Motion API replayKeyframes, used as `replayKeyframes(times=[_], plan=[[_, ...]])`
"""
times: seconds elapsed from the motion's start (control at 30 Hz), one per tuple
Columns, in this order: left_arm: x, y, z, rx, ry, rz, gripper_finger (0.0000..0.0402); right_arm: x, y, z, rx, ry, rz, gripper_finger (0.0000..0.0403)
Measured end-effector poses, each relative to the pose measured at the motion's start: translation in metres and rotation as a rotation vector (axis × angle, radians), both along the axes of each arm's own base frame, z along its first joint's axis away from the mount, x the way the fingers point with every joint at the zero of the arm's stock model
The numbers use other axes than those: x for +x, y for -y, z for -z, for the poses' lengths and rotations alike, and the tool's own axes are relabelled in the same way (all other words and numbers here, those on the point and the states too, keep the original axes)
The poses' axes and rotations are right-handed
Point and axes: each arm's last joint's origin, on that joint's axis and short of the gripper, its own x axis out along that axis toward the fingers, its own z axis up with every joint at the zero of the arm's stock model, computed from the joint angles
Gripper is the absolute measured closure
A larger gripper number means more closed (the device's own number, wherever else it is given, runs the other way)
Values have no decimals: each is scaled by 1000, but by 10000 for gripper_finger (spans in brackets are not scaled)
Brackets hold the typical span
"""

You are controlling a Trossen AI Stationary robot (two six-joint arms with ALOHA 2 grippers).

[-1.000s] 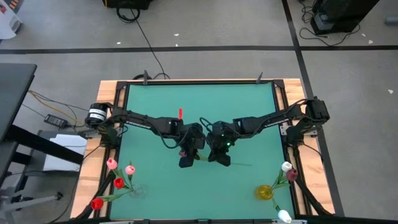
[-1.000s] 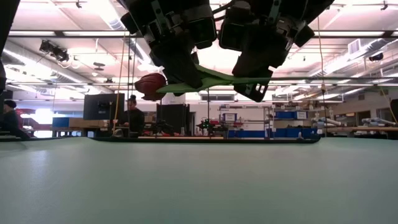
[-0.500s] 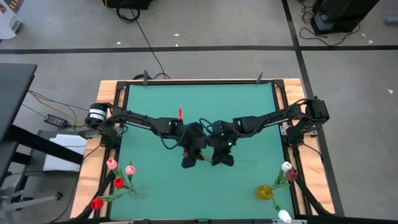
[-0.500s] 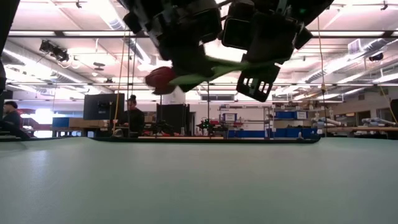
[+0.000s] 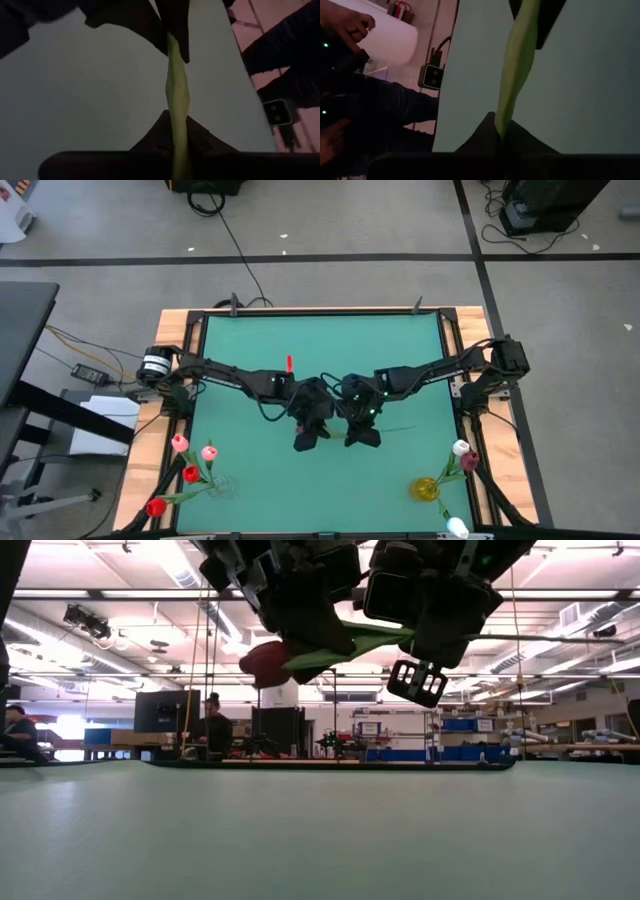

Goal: Sort flowers into vase by color
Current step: Put the dark red flower into the yellow transparent vase

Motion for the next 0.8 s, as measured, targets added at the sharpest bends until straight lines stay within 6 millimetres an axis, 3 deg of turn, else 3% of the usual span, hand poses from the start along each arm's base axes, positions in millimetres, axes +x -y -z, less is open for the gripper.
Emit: replayKeyframes(times=[0.1,0.17,0.3,0.57,0.8], plan=[[2,0,-2,-117,-36,-109,378,0,1,-1,-21,7,11,396],[6,-3,-6,-318,-100,-222,362,0,2,-2,-68,21,50,396],[3,-15,-11,-527,-210,-220,334,1,5,-9,-180,59,157,398],[2,-32,-18,-554,-200,-317,327,0,19,-16,-215,82,257,400],[-3,-35,-28,-543,-169,-308,326,1,20,-19,-201,86,272,400]])
